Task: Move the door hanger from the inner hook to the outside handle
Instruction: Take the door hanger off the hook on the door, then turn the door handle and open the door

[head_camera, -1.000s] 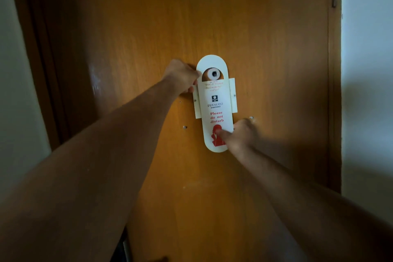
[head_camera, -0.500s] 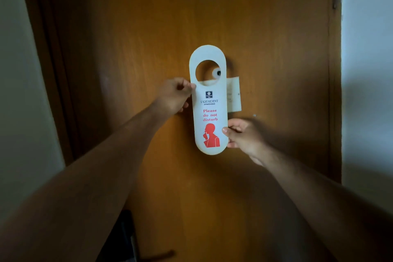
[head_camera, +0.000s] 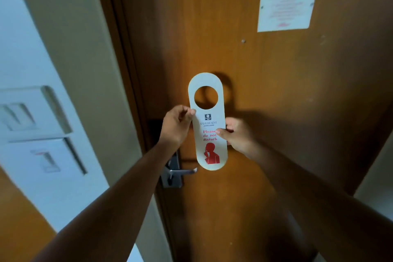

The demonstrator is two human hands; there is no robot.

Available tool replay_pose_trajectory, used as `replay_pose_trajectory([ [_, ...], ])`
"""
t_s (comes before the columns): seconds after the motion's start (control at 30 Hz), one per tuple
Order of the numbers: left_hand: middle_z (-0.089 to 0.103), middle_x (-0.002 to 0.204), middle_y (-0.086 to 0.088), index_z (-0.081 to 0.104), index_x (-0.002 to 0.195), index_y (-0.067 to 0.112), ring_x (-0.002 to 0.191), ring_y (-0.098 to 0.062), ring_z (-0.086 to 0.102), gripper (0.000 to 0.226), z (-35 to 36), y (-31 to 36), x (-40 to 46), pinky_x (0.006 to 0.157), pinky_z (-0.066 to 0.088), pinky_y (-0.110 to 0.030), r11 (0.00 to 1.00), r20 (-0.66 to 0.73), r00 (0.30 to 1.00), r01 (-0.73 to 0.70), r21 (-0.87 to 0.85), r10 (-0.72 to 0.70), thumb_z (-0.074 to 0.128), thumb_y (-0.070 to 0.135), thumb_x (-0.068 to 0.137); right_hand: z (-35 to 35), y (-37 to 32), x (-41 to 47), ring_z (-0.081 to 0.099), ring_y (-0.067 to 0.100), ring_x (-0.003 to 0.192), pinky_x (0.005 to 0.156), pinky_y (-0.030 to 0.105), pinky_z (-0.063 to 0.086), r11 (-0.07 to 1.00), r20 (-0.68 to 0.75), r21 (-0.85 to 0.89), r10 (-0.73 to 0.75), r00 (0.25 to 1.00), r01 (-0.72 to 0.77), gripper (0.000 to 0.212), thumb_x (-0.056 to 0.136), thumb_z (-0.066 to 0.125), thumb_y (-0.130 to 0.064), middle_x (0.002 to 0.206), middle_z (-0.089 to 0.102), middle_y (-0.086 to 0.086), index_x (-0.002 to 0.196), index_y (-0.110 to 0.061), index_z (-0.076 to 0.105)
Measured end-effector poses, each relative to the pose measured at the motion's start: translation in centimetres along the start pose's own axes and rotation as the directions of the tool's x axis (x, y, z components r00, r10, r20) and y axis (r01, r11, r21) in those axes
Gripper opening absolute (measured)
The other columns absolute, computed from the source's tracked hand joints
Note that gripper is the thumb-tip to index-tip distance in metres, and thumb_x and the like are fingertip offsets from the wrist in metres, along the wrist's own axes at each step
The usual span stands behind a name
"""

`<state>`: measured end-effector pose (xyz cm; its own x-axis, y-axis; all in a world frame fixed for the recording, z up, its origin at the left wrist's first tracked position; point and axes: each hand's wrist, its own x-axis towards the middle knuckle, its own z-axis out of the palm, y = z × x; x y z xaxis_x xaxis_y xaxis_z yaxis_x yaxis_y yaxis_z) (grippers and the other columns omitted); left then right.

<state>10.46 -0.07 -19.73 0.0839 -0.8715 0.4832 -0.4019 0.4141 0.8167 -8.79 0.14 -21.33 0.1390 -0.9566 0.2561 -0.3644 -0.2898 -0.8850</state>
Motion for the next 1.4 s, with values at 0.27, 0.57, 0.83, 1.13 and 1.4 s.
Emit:
replay_pose_trajectory([
  [0.27, 0.067, 0.105, 0.007, 0.063, 0.114, 0.026, 0.094, -0.009, 0.064, 0.016, -0.7, -10.6, -6.3, 0.068, 0.048, -0.015, 0.946, -0.014, 0.961, 0.275, 0.174, -0.276, 0.054, 0.025, 0.1, 4.5, 1.2, -1.0, 0.066, 0.024, 0.108, 0.084, 0.041, 0.057, 0.996, 0.019, -0.024, 0.088, 0.996, -0.088, 0.025, 0.091, 0.063, -0.016, 0.125, 0.068, 0.01, 0.115, -0.008, 0.063],
  [0.57, 0.073, 0.094, 0.002, 0.063, 0.106, 0.028, 0.068, -0.007, 0.059, 0.028, 1.2, -14.3, -7.8, 0.065, 0.054, -0.027, 0.724, 0.363, 0.928, -0.193, 0.662, -0.084, 0.039, 0.042, 0.103, 2.8, 1.8, -1.2, 0.065, 0.026, 0.112, 0.088, 0.049, 0.057, 0.986, -0.023, -0.121, 0.111, 0.994, -0.113, 0.036, 0.089, 0.067, -0.022, 0.129, 0.065, 0.008, 0.122, -0.01, 0.061],
  [0.83, 0.069, 0.082, 0.004, 0.064, 0.093, 0.024, 0.075, -0.016, 0.066, 0.013, 2.8, -16.7, -8.5, 0.076, 0.054, -0.033, 0.431, 0.497, 0.867, -0.462, 0.775, 0.036, 0.055, 0.03, 0.099, 2.2, 3.0, -1.3, 0.066, 0.032, 0.108, 0.088, 0.051, 0.057, 0.99, 0.021, -0.097, 0.108, 0.994, -0.105, 0.032, 0.09, 0.065, -0.021, 0.129, 0.064, 0.012, 0.12, -0.013, 0.058],
  [1.13, 0.072, 0.089, -0.001, 0.068, 0.1, 0.019, 0.083, -0.021, 0.068, 0.017, 2.8, -16.0, -10.2, 0.083, 0.052, -0.037, 0.461, 0.492, 0.87, -0.446, 0.767, 0.023, 0.056, 0.031, 0.098, 4.0, 1.4, -5.7, 0.067, 0.03, 0.106, 0.086, 0.045, 0.058, 0.993, -0.059, -0.012, 0.115, 0.992, -0.116, 0.031, 0.091, 0.063, -0.016, 0.127, 0.065, 0.011, 0.121, -0.011, 0.059],
  [1.4, 0.072, 0.068, -0.001, 0.068, 0.082, 0.019, 0.058, -0.018, 0.067, 0.022, 2.2, -11.6, -14.5, 0.069, 0.052, -0.035, 0.652, 0.274, 0.959, -0.252, 0.715, 0.07, 0.065, 0.039, 0.091, 2.6, -2.4, -12.9, 0.069, 0.021, 0.095, 0.074, 0.032, 0.061, 0.994, -0.171, -0.021, 0.102, 0.98, -0.107, 0.024, 0.092, 0.06, -0.008, 0.114, 0.067, 0.005, 0.116, -0.008, 0.06],
])
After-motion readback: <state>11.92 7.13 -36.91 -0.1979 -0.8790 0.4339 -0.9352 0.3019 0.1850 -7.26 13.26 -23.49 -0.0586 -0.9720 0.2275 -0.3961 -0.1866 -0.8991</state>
